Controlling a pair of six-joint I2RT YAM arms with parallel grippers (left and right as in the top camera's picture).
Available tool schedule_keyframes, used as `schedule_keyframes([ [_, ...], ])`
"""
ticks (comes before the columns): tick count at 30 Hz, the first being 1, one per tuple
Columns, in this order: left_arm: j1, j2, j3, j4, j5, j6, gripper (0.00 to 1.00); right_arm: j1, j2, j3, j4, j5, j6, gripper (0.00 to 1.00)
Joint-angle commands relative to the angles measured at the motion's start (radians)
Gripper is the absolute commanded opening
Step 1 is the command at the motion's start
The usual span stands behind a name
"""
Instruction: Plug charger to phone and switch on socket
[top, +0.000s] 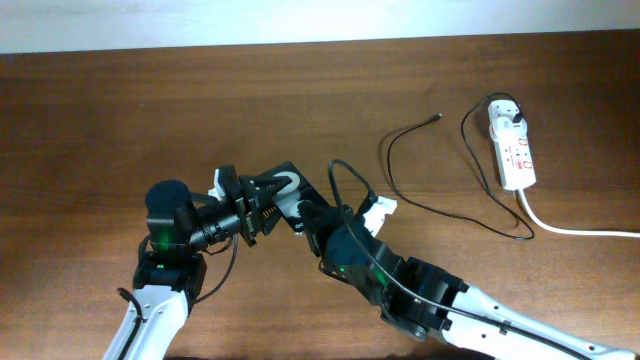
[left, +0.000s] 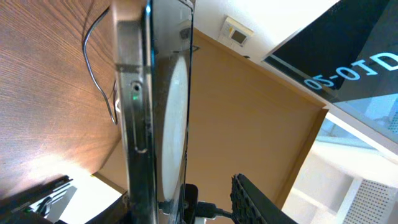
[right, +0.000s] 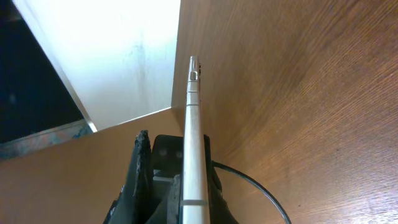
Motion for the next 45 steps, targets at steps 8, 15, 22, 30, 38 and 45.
schedule_keyframes([
  [8, -0.004, -0.004, 0.006, 0.012, -0.004, -0.016, 0.24, -0.001, 0.018, 0.007, 0.038, -0.163, 0.010, 0.04],
  [15, -0.004, -0.004, 0.006, 0.012, -0.004, 0.008, 0.06, -0.001, 0.018, 0.007, 0.037, -0.193, 0.008, 0.05],
  [22, -0.004, -0.004, 0.006, 0.008, -0.101, 0.237, 0.05, -0.001, 0.018, 0.007, -0.093, -0.195, 0.008, 0.38],
  [30, -0.004, -0.004, 0.006, -0.286, -0.208, 0.505, 0.00, -0.050, 0.010, 0.007, -0.485, -0.150, -0.082, 0.99],
  [38, -0.004, -0.004, 0.006, -0.539, 0.014, 0.689, 0.00, -0.153, 0.003, 0.007, -0.815, 0.068, -0.430, 0.99],
  [45, -0.004, -0.004, 0.006, -0.580, -0.017, 0.711, 0.01, -0.511, 0.003, 0.120, -0.772, -0.103, -0.848, 0.99],
])
